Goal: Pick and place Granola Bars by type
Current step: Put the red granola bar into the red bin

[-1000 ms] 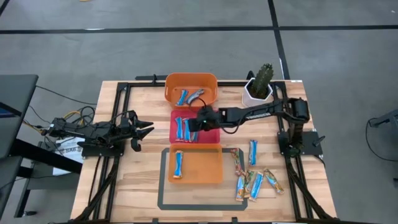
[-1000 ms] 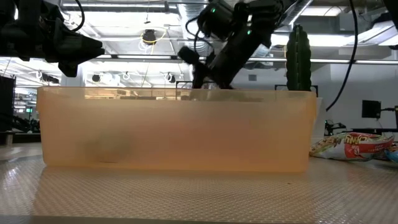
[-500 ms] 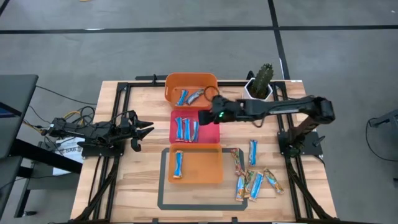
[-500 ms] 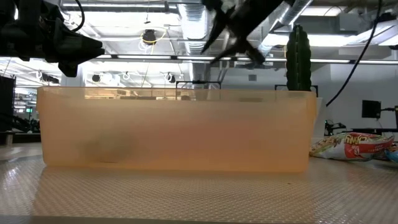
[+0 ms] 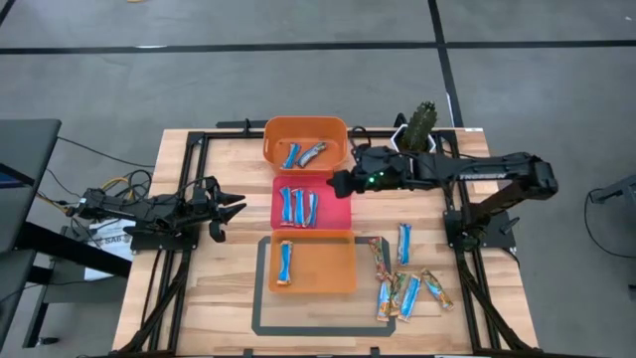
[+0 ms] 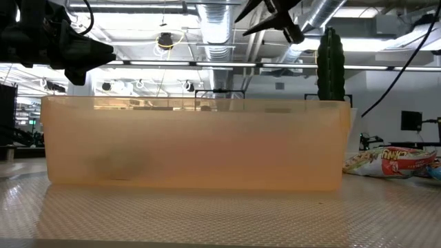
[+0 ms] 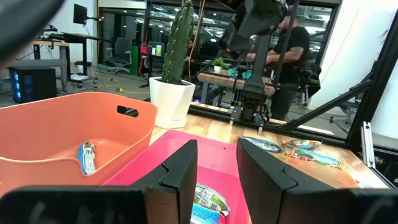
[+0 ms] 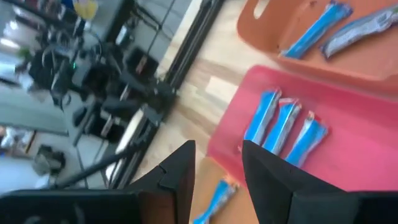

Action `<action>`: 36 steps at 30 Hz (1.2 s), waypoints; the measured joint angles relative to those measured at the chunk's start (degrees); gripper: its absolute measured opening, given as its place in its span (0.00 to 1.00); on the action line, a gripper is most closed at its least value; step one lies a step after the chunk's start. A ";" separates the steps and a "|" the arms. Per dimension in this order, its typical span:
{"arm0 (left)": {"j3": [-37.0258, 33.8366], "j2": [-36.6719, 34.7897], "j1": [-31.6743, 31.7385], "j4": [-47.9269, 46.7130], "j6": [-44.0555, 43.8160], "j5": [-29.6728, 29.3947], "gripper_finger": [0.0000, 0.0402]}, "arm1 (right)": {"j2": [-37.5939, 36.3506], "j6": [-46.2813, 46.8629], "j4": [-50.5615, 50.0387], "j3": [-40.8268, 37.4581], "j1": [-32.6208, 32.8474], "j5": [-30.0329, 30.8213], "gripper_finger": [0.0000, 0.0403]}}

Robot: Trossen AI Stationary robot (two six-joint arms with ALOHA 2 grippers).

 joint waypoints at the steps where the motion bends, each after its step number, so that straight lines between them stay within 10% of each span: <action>1: -0.02 0.00 0.00 0.00 0.00 0.00 0.26 | -0.08 -0.24 -0.39 0.00 0.34 -0.45 0.31; 36: -0.02 0.00 -0.02 0.00 0.00 0.02 0.26 | -33.92 20.49 -1.29 -45.09 15.11 -3.28 0.31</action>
